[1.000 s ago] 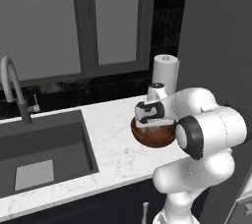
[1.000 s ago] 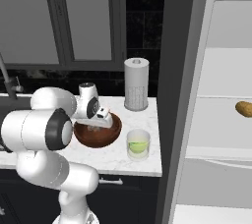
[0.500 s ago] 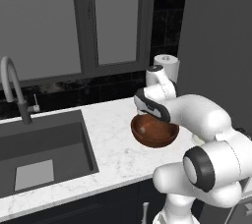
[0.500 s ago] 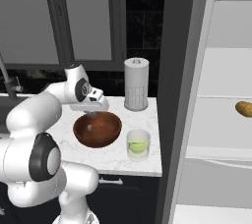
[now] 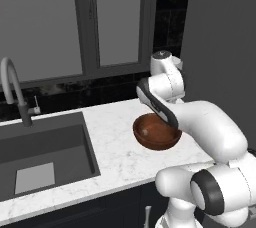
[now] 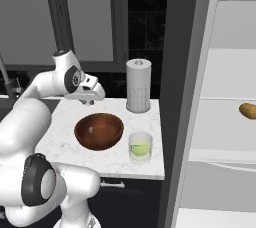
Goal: Grab a lemon wedge from the fridge and one ice cube from the ice bowl, and put them in the glass of lemonade.
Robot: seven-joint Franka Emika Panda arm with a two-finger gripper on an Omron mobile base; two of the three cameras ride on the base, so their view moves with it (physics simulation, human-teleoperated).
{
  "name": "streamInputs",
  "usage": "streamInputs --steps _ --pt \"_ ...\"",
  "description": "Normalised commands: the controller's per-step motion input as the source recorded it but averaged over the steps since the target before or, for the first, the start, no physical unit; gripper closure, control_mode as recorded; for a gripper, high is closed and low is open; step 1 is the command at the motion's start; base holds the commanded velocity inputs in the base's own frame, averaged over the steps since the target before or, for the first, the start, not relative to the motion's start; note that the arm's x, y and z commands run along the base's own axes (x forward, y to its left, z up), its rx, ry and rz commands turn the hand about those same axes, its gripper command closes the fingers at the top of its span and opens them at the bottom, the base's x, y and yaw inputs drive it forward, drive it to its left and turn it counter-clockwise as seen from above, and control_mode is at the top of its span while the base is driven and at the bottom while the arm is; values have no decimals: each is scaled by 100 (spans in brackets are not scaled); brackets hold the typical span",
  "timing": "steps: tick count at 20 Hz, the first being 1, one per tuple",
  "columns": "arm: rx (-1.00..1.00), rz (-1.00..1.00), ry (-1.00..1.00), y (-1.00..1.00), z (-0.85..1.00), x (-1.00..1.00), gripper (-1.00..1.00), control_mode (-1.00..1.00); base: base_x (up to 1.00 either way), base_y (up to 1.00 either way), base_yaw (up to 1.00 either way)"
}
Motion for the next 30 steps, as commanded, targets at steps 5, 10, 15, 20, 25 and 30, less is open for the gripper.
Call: streamInputs --steps 5,10,15,20,25,30 --pt "5 0 -7 0 38 -11 100 -100 0 0 0" --pt "4 -1 -12 0 20 -22 100 -100 0 0 0" --pt "1 -3 -3 -7 2 -3 100 -100 0 0 0" --pt "0 -10 -1 -33 0 0 100 -100 0 0 0" --pt "0 -17 3 -86 0 -13 100 -100 0 0 0" --pt "0 -23 12 -100 -27 -24 100 -100 0 0 0"
